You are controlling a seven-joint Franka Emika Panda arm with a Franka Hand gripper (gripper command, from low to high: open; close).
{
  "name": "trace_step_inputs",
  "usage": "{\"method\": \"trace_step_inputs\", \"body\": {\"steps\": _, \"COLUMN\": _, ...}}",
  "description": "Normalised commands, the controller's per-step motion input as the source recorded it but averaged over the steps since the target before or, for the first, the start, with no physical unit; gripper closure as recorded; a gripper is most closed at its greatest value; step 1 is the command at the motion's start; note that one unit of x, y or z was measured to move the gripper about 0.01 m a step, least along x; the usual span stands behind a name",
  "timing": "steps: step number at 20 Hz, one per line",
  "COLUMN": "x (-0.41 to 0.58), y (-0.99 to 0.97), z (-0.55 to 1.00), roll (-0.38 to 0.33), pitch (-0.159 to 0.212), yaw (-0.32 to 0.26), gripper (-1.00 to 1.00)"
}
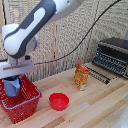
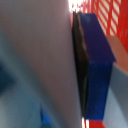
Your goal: Observe the blue drinking vessel close to you. Point your gripping mechanism towards the blue drinking vessel. Softly grip the blue drinking vessel using your gripping mechanism. Move your gripping mechanism and the blue drinking vessel above the receptacle. Let go of the blue drinking vessel into the receptacle.
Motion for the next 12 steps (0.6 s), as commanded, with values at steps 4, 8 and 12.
{"method": "trace_step_inputs", "body": {"steps": 4, "x": 0.388, "y": 0.12, "z": -0.23, "roll": -0.015, "pitch": -0.001, "yaw": -0.026, "gripper": 1.00}}
{"method": "trace_step_inputs", "body": {"steps": 8, "x": 0.124, "y": 0.17, "z": -0.10, "roll": -0.017, "pitch": -0.060, "yaw": -0.084, "gripper": -1.00}}
{"method": "trace_step_inputs", "body": {"steps": 12, "x": 0.000, "y": 0.21, "z": 0.00, "roll": -0.031, "pitch": -0.070, "yaw": -0.102, "gripper": -1.00}}
